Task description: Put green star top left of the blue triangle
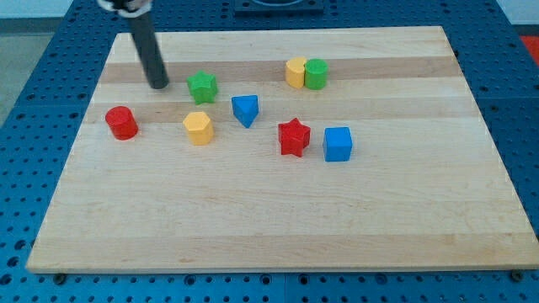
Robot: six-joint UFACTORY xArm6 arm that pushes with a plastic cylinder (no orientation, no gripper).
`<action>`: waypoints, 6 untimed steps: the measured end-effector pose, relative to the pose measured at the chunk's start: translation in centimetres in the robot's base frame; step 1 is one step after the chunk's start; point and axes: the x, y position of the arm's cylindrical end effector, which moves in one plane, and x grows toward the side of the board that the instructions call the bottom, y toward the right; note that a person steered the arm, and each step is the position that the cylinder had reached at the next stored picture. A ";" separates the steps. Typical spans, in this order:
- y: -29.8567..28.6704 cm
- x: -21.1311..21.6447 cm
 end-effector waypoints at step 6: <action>11.1 5.1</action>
